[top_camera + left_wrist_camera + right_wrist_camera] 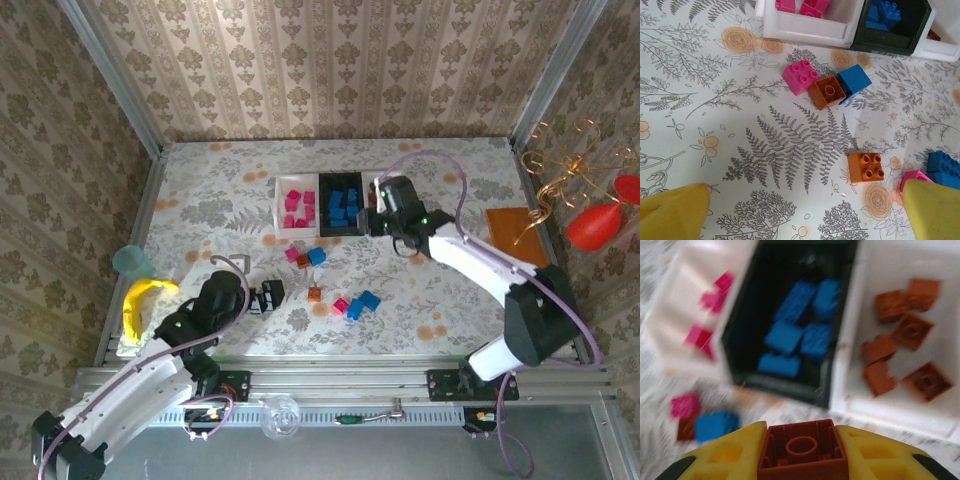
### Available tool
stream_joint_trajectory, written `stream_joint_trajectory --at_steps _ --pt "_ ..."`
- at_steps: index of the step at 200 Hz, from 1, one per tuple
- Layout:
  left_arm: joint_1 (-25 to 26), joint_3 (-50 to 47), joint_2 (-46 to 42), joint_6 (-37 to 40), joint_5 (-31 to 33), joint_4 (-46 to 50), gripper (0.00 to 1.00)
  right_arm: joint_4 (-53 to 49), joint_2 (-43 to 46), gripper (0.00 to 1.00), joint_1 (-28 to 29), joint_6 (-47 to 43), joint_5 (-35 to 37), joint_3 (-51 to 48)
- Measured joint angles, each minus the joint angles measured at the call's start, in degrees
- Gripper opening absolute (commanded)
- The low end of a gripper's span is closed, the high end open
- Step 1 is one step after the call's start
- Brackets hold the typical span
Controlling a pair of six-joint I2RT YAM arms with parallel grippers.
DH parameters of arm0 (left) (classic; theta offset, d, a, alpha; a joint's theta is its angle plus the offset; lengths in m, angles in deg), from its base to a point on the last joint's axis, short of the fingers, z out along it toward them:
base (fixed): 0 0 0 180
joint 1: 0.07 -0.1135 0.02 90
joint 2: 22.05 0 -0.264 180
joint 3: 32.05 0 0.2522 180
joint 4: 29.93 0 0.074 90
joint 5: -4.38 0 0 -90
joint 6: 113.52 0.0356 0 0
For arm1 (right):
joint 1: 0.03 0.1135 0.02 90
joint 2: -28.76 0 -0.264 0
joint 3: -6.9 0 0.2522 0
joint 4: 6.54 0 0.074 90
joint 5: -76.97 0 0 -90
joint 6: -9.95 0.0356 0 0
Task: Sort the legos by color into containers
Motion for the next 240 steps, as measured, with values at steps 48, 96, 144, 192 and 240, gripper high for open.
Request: stream_joint_trajectory --at_steps 48,96,144,192,240 --pt "0.0 0.0 1.4 0.0 -0.8 -0.8 1.00 -5.3 -14.5 0.29 -3.5 5.5 9.2 13.5" --pt "0.1 0.0 5.6 0.0 -2.4 -2.6 0.99 -9.9 -23.2 0.65 -4.2 9.6 10.4 22.9" --pt "3.7 0.6 15.1 0.1 -3.6 -5.8 0.96 -11.3 -22.8 0.73 -4.0 10.5 10.4 24.6" --pt "10.0 4.9 28.3 1.0 -3.4 -10.7 0.90 -8.1 -11.1 0.73 0.4 10.4 10.5 11.9" --pt "14.3 12.4 42.5 4.4 -0.3 -12.9 0.82 -4.7 -2.2 0.74 3.6 10.8 10.4 -0.9"
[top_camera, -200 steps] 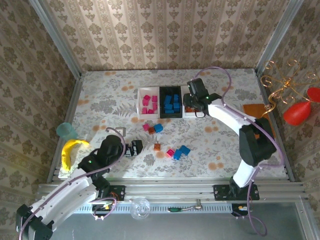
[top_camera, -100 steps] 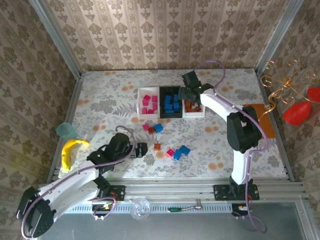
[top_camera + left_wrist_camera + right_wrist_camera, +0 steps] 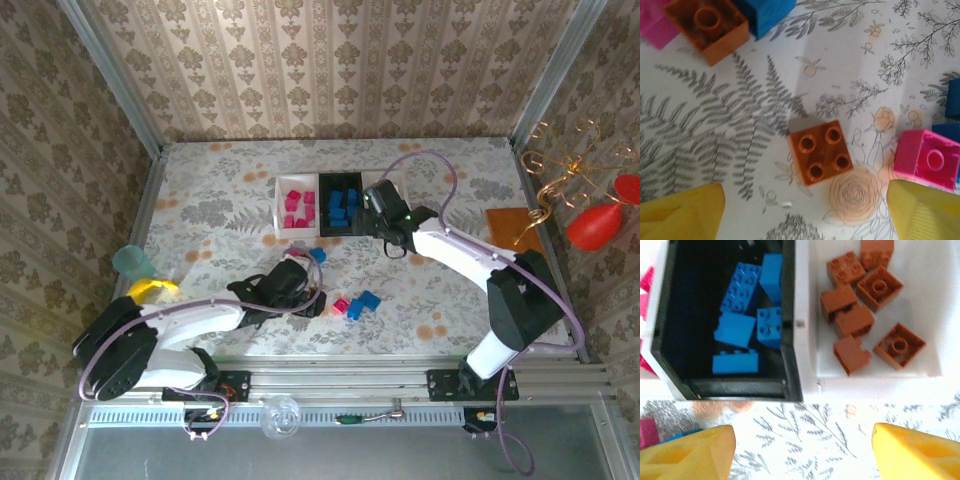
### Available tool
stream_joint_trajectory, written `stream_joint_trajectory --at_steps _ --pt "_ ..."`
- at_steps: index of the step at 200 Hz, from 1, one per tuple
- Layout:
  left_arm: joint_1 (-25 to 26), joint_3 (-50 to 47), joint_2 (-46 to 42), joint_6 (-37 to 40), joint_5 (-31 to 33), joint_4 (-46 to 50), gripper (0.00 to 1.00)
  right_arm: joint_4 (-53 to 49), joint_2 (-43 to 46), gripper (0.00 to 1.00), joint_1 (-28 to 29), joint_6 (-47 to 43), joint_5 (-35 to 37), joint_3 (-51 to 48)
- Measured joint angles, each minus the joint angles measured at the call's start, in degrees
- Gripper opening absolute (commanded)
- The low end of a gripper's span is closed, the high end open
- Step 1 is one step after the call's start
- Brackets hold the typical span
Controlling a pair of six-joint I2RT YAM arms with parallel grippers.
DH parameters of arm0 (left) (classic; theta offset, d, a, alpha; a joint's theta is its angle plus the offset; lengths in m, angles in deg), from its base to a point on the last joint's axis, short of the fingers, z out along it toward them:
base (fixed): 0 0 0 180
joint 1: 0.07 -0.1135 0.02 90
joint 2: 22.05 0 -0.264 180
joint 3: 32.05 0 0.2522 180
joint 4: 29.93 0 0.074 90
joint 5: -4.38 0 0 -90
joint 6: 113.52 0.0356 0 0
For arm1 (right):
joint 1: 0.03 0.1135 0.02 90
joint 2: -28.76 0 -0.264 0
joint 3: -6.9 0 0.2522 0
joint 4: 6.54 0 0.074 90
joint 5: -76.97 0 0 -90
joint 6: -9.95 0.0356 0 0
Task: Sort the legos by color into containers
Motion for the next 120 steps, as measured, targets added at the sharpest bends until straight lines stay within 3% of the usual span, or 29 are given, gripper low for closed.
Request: stream_joint_trajectory --at_steps 74,120 --pt "2.8 6.6 12.9 2.3 6.3 -0.3 0.61 1.5 13.5 0.75 0.0 1.3 0.2 -9.0" --pt "3.1 6.5 14.2 2.1 8.4 -0.7 0.51 2.6 16.6 0.75 0.0 1.6 0.2 -10.6"
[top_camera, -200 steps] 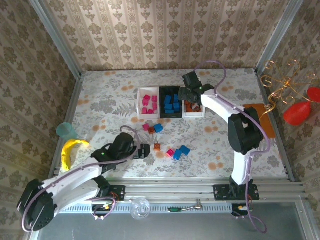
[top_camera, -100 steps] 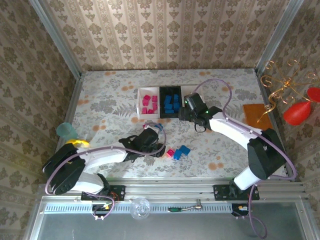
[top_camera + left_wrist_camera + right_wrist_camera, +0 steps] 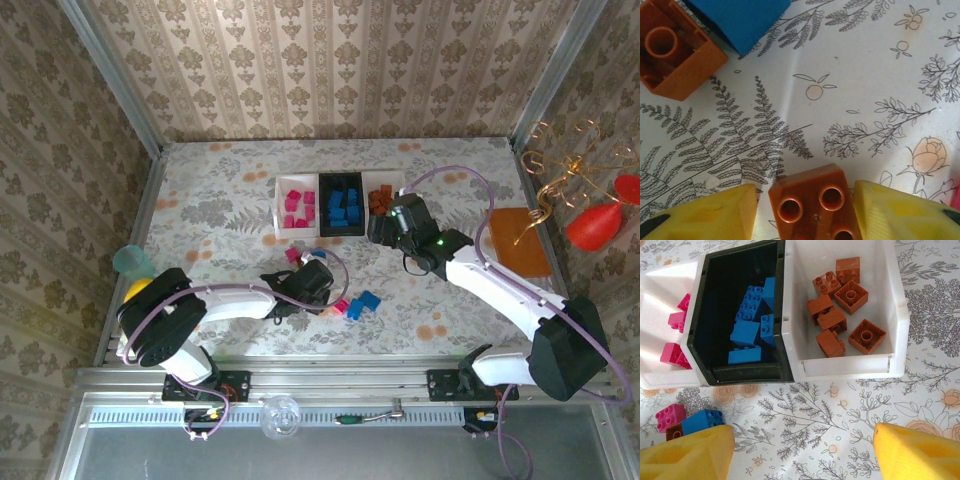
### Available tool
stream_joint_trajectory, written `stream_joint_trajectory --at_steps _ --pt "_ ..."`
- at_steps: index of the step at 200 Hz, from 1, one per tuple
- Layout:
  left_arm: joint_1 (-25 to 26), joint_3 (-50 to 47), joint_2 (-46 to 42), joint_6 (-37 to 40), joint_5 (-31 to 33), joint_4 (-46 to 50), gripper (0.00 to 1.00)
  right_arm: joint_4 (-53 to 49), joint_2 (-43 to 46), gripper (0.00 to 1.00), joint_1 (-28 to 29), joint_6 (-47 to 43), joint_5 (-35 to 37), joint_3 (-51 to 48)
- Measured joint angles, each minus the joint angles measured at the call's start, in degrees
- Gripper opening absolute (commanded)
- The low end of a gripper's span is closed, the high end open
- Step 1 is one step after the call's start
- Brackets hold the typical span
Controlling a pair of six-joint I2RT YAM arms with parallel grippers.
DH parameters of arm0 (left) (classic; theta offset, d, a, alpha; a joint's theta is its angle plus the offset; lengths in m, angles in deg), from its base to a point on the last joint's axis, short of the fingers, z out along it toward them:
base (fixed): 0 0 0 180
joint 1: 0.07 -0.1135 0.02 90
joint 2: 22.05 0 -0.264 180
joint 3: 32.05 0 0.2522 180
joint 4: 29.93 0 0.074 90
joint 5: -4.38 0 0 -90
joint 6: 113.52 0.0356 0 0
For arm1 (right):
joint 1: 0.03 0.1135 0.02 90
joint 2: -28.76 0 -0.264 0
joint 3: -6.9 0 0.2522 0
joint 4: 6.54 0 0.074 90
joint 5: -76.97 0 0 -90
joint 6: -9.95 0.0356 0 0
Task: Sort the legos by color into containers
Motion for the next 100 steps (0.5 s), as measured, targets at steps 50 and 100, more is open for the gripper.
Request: stream_joint_trajectory --at_steps 50,100 --pt "-0.1 -0.7 -0.1 0.0 0.7 -1.4 0.35 0.2 1.0 0.75 0.0 1.0 0.0 -3.1" --pt "-1.6 0.6 -4.0 0.1 -6.2 -2.6 0.34 0.4 6.9 0.75 0.0 2.3 1.4 -8.9"
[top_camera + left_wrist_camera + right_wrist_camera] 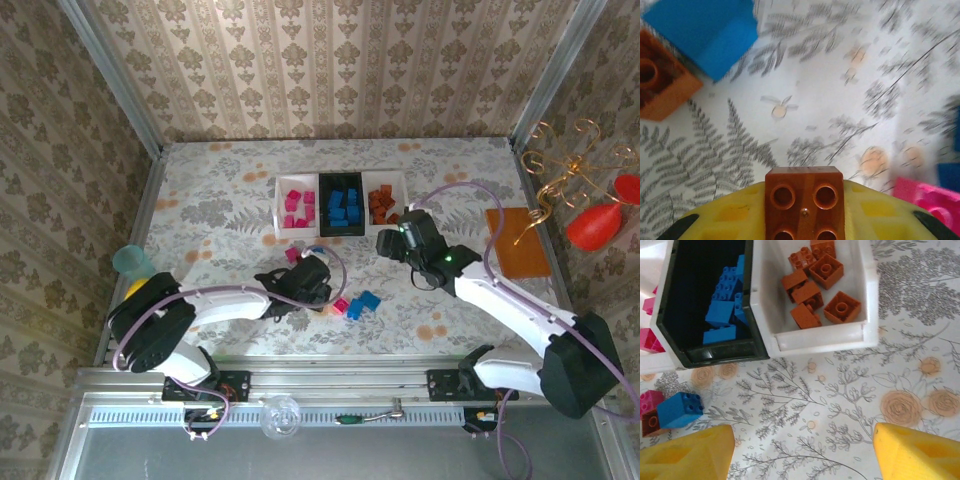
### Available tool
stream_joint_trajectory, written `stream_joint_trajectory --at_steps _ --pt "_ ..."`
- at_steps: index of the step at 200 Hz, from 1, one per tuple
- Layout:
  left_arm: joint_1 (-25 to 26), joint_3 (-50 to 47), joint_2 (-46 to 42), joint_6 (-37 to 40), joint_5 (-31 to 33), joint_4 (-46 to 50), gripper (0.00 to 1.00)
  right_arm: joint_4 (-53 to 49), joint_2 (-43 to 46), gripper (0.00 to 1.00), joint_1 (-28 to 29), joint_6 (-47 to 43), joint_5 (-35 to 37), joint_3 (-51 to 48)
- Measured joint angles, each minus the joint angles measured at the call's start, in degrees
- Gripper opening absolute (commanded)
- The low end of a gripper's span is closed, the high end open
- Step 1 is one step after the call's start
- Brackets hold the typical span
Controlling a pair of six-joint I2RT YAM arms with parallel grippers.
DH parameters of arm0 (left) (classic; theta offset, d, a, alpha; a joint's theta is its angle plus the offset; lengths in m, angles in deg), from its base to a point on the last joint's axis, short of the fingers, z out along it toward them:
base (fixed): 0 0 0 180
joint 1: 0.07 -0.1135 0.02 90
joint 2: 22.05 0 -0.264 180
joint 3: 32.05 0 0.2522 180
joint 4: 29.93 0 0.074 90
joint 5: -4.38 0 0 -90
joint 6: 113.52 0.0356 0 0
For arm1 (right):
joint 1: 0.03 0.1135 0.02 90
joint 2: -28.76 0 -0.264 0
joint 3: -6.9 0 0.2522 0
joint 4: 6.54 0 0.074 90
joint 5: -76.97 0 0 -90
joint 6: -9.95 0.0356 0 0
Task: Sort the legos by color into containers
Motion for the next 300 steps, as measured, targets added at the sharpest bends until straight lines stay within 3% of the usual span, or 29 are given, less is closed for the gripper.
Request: stream_joint_trajectory --at_steps 42,118,149,175,235,250,266,300 --pt "-5.2 14.6 3.4 1.8 -6.2 -1.1 0.34 0.1 4.3 0.75 0.0 2.3 0.2 -6.2" --pt "-10.0 44.5 28.9 3.6 -14.9 -3.8 0.37 -0.1 6.5 0.75 1.1 3.8 0.1 -9.4" --pt "-11.1 52.1 35.5 3.1 -17.3 -3.8 0.44 -0.1 6.5 0.75 2.1 4.1 0.0 -9.5" --pt "-12.0 56.4 38.7 1.5 -19.3 -4.6 0.60 -0.1 6.5 0.75 3.1 4.4 0.0 -9.5" --pt "-13.7 53.5 36.3 -1.9 -22.3 -10.4 0.83 -0.1 5.2 0.75 5.1 4.4 0.0 -9.3" --pt "-13.8 48.6 31.8 -2.1 -22.6 -12.2 0.87 -0.1 3.9 0.75 6.1 4.1 -0.2 -8.9" --pt "-13.8 42.2 25.6 -2.5 -22.7 -14.8 0.99 0.0 2.0 0.76 7.4 3.2 -0.7 -7.9" --pt "-13.7 26.7 10.5 -3.3 -22.5 -21.3 1.00 0.6 -3.5 0.76 10.7 1.2 -2.6 -4.9"
